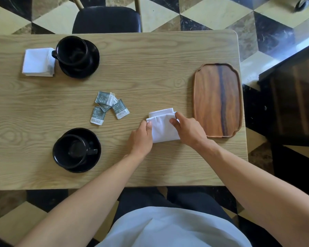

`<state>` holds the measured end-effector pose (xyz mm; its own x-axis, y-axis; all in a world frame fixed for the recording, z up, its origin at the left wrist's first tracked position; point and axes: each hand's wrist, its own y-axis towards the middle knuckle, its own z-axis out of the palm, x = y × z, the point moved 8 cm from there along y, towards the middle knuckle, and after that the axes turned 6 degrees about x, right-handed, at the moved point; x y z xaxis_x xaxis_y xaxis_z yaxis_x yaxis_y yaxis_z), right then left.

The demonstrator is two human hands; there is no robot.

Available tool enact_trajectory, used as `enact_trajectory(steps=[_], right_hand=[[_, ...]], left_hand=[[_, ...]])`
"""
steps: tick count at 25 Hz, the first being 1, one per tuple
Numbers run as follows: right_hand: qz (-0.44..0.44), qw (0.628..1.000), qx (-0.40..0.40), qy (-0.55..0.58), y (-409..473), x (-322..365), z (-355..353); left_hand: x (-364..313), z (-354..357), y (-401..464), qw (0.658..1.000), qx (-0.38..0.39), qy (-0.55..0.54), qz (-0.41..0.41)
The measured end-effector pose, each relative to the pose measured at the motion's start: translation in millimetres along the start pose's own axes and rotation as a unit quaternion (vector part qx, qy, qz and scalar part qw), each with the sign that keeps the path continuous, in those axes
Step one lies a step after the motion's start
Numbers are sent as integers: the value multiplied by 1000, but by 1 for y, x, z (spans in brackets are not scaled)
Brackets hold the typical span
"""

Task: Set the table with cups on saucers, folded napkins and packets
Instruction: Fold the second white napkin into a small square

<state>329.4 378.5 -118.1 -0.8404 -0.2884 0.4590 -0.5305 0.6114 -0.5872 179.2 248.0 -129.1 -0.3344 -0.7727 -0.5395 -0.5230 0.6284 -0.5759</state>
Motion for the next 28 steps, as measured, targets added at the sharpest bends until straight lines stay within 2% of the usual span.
enact_trajectory(steps=[6,11,16,19,22,23,28], right_hand=[[-31,995,-33,91,9,1,-9],[-6,985,-52,165,22,2,-9],[11,979,-48,198,27,0,-10],[-30,970,-85,224,23,5,-14],[-30,963,-99,249,19,4,-14],[-23,961,-95,260,18,2,-13],[-29,957,-81,278,16,-2,-12]], left_hand=[[5,-9,-1,995,-45,-86,4],[-3,-22,13,991,-84,-105,4],[-5,-20,19,993,-77,-91,-3],[-17,-25,19,991,-79,-86,59],[-49,-26,26,979,-34,-11,200],[-57,-24,30,976,-6,-7,220],[-63,-15,54,978,126,-133,100]])
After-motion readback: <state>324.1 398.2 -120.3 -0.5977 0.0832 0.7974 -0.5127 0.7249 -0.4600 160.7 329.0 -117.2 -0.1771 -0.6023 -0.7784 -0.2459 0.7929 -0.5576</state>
